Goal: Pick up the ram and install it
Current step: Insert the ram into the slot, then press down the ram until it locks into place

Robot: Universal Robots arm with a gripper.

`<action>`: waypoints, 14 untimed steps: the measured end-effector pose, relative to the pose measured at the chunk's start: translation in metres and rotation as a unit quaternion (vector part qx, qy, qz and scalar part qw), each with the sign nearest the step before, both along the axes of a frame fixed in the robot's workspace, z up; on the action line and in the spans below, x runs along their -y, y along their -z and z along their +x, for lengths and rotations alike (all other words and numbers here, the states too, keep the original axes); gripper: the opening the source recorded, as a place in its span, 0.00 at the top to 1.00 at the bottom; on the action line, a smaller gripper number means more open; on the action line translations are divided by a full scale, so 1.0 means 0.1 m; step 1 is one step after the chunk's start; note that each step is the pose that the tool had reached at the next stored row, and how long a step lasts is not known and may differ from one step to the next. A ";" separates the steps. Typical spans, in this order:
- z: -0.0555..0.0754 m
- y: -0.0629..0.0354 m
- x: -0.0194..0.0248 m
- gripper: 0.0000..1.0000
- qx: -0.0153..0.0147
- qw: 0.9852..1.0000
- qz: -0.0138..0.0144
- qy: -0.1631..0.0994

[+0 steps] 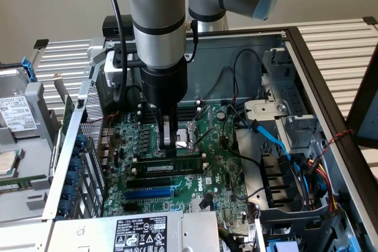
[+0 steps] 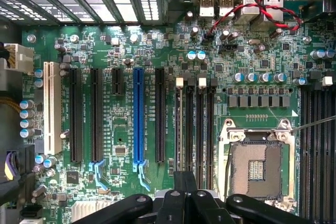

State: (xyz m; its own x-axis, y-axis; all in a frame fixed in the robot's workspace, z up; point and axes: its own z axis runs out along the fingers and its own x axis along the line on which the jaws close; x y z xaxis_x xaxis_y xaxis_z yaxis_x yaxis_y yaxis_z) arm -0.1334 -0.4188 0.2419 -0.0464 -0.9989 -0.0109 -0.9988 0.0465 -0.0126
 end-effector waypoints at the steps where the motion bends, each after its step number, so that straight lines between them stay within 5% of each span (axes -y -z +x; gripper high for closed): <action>1: 0.00 0.000 0.000 0.89 0.000 1.000 0.000 0.000; 5: 0.00 0.000 0.000 0.89 0.000 1.000 -0.003 0.000; 14: 0.00 0.028 0.000 0.89 0.000 1.000 -0.003 0.000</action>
